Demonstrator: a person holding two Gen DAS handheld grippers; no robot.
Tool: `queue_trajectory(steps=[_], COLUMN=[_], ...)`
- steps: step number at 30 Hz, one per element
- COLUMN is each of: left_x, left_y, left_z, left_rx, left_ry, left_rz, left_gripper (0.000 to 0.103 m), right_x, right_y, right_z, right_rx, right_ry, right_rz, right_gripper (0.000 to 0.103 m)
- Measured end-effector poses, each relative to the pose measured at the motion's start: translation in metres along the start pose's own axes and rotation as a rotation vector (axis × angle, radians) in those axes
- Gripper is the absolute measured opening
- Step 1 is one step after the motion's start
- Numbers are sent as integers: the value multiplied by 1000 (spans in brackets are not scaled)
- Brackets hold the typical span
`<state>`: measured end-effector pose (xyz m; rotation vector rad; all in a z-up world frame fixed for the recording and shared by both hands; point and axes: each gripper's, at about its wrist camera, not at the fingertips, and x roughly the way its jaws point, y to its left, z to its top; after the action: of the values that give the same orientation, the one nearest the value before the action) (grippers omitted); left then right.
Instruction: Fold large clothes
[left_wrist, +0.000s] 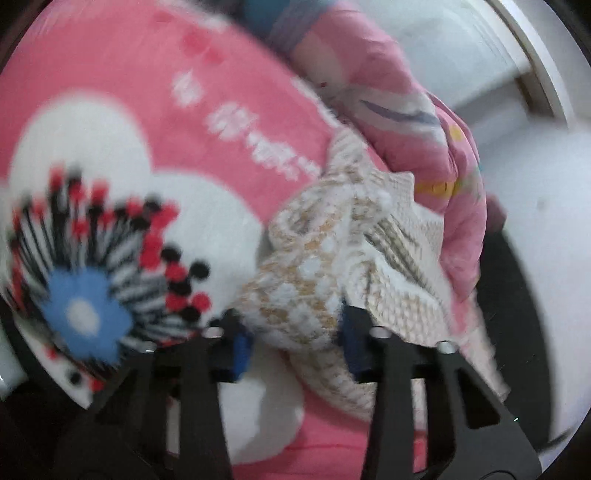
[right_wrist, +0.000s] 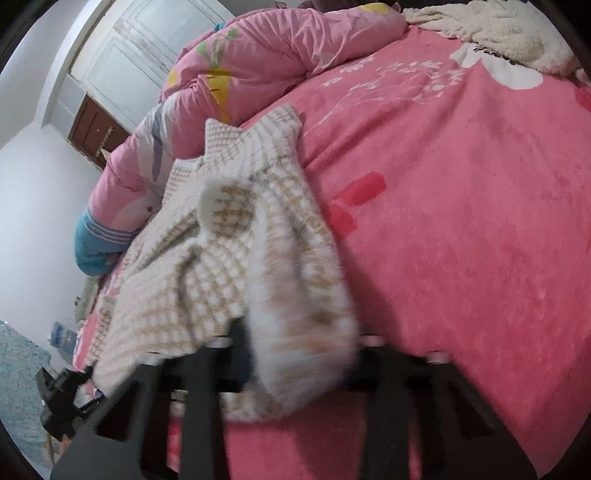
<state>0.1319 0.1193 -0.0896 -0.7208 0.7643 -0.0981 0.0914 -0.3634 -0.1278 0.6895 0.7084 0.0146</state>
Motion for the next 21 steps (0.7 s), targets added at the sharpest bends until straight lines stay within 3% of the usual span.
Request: queue_trajectory(steps=[1,4,7,10,14,16,17,18,20,21], left_x=[-9,-40,-62,-90,-104,-85,-77,-70,-71,-78], left_y=[-12,-48,-66,-61,-33,-17,-7,3,18,24], left_z=[1,-2,-4,-6,-16,-20,-21,-19,-15,-9], left_rx=[86,324,432,458,444,416,395,367,349,349], left_ry=[-24,-96,-126,-114,-27,48,81,101,78,41], left_rz=[15,44,38,-10,-36,-22,-8,33,79,90], left_gripper=[19,16,15,15,18,33,36,43,50,54], right_x=[-7,-35,-58,-87,-102,-88,-79,-65,-67,-79], right_y=[7,34,45,43,18,1,-9,-25,-41,-47], right_z=[2,8,7,-4,-33,-42,-46,-50,-50,-47], right_rx=[-28,-117,-140,-141,-97,-66,-43,-13,44,73], right_ry=[-21,-62,-77,-78,-11,58,103,194,227,210], right_rz=[-4,-17,-5,11,39,11,-17,-70,-33,-9], right_gripper=[12,9,9,9,11,20,30,37,37,43])
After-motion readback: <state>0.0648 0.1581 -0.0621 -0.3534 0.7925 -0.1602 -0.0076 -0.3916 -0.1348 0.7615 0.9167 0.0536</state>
